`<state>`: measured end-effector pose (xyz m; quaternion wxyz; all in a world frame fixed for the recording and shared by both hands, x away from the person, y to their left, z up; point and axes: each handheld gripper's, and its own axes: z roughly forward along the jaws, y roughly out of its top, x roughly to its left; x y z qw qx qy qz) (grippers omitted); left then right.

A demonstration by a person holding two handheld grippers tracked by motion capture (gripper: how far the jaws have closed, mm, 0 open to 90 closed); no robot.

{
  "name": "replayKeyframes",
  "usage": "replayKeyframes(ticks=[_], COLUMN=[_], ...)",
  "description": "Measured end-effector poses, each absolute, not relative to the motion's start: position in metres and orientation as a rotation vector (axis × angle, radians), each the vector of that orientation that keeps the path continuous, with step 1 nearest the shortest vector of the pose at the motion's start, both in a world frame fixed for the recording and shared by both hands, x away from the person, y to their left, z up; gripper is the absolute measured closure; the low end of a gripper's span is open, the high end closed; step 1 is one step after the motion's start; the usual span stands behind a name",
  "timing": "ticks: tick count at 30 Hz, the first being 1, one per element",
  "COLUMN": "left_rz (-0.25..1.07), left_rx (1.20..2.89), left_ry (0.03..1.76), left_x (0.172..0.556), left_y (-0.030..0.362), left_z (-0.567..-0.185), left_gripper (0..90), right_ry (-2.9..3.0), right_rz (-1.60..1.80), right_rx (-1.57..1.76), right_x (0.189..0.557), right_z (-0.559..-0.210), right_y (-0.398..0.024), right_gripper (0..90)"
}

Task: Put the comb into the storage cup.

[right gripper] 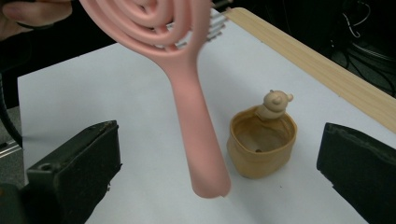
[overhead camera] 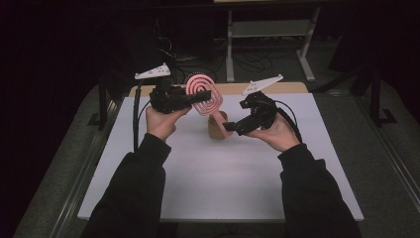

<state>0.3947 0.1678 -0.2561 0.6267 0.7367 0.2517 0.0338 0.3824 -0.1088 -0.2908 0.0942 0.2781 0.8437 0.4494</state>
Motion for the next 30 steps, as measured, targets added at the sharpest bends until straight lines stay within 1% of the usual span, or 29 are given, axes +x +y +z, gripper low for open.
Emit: replayKeyframes(ticks=[7, 18, 25, 30], left_rz=[0.102, 0.140, 0.157, 0.184], left_rx=[1.709, 1.714, 1.707, 1.707], left_ry=[0.560, 0.554, 0.575, 0.556], left_x=[0.394, 0.398, 0.406, 0.407], left_y=[0.167, 0.171, 0.176, 0.176], left_z=[-0.250, -0.235, -0.234, -0.231], left_gripper=[62.7, 62.7, 62.7, 62.8], right_ry=[2.498, 2.471, 2.421, 2.401], right_rz=[1.314, 1.373, 1.394, 1.405], right_rx=[0.873, 0.877, 0.903, 0.922], right_x=[0.380, 0.368, 0.358, 0.352], right_z=[-0.303, -0.324, -0.332, -0.338], right_y=[-0.122, -0.148, -0.166, -0.178], right_gripper=[0.0, 0.0, 0.0, 0.0])
